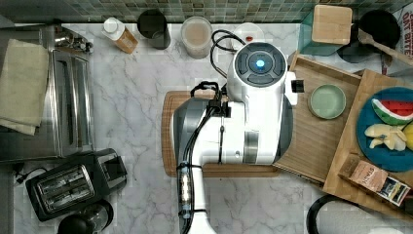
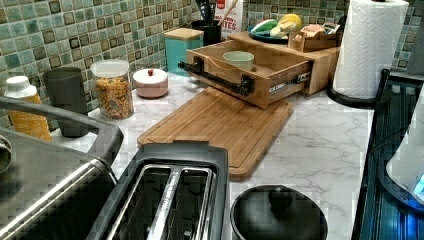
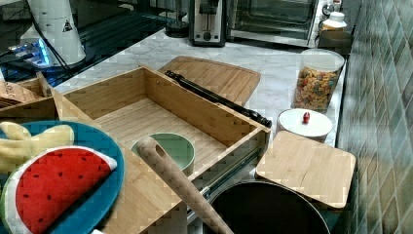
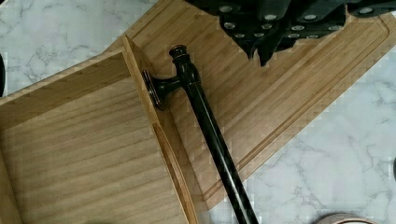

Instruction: Close the drawer.

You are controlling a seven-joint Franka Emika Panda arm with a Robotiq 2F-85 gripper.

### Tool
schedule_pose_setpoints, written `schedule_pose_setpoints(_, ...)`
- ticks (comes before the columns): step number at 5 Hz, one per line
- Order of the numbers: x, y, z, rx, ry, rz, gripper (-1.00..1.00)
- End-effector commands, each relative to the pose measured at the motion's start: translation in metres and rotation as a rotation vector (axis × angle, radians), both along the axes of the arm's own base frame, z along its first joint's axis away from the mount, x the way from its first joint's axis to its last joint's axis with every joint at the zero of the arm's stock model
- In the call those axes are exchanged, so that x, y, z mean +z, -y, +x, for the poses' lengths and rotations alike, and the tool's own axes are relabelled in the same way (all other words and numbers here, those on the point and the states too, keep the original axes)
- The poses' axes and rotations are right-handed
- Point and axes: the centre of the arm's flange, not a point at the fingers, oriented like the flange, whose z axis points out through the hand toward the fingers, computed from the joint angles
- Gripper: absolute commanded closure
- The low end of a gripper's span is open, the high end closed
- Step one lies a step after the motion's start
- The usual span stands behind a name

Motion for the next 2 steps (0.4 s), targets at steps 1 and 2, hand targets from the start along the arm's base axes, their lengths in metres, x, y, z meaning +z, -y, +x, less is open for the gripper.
schedule_pose_setpoints(1, -0.004, 0.004, -0.002, -0.005, -0.008, -0.004, 1.00)
schedule_pose_setpoints(2, -0.012, -0.010, 0.015, 0.143, -0.015, -0.018, 1.00)
